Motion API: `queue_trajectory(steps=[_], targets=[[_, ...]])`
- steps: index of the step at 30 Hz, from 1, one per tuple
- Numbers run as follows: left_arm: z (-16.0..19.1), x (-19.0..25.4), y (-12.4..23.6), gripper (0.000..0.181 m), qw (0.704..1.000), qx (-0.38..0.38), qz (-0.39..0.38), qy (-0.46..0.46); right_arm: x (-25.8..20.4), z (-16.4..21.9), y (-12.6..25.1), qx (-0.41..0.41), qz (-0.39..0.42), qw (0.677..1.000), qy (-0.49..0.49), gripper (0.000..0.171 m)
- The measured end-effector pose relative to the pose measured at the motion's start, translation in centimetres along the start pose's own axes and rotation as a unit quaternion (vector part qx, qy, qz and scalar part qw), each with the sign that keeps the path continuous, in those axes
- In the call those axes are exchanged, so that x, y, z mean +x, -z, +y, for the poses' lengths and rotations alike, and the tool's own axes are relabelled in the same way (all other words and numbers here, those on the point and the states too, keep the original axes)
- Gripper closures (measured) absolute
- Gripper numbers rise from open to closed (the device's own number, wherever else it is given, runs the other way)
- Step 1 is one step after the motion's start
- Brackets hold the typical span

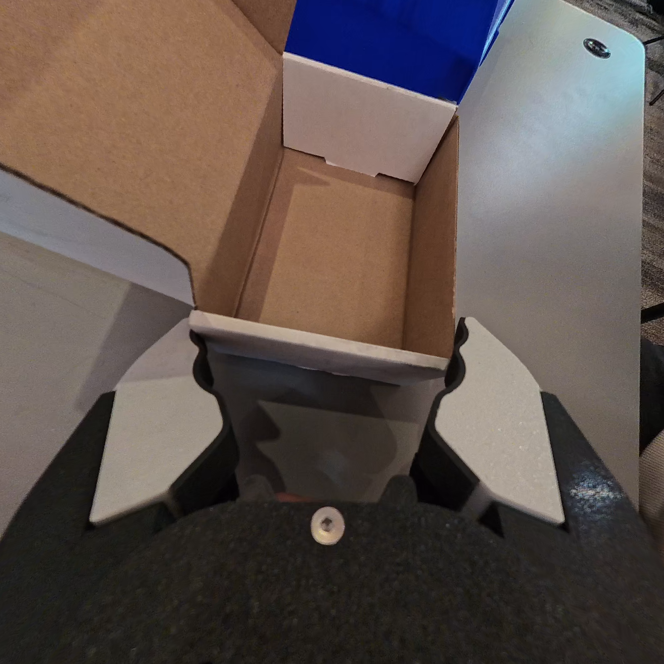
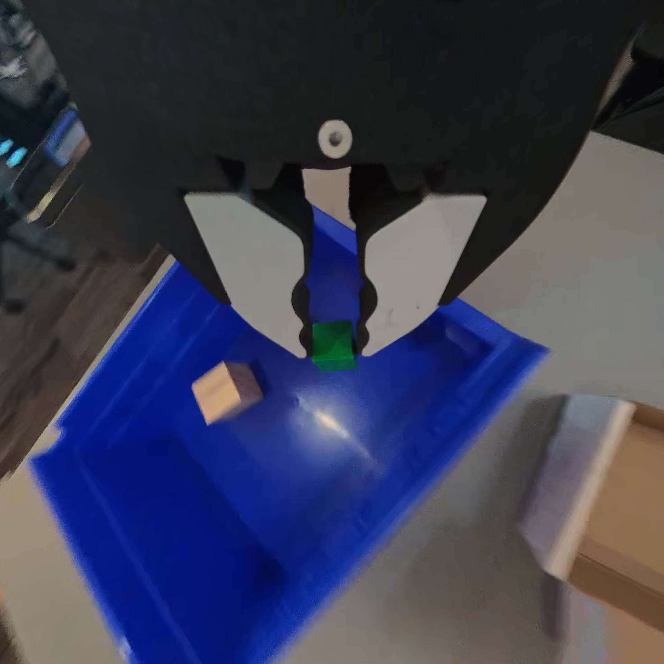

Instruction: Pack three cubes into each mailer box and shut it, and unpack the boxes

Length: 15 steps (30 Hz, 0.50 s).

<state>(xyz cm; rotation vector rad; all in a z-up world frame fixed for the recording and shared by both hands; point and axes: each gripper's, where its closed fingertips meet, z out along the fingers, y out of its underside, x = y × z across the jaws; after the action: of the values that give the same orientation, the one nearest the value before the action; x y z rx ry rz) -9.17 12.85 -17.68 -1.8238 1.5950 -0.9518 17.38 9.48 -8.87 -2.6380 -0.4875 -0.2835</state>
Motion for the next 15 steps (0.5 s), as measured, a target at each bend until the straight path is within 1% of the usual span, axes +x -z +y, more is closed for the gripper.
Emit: queue_trajectory(steps=[3,5,7,10,15], targets=[[0.0,0.0,0.0,0.055,1.000,0.000,0.000,0.000,1.7,5.0,-2.9,-0.090,-0.035,0.991,-0.089,0.148],[0.0,0.0,0.0,0.055,1.000,0.000,0.000,0.000,2.0,7.8,-4.4,-0.153,-0.045,0.978,-0.134,0.148],[0.0,0.0,0.0,0.055,1.000,0.000,0.000,0.000,2.0,9.5,-5.5,-0.197,-0.051,0.958,-0.203,0.148],[0.0,0.0,0.0,0.055,1.000,0.000,0.000,0.000,1.7,9.9,-6.9,-0.212,-0.060,0.949,-0.227,0.148],[0.0,0.0,0.0,0.055,1.000,0.000,0.000,0.000,2.2,10.3,-7.5,-0.233,-0.028,0.946,-0.226,0.147]])
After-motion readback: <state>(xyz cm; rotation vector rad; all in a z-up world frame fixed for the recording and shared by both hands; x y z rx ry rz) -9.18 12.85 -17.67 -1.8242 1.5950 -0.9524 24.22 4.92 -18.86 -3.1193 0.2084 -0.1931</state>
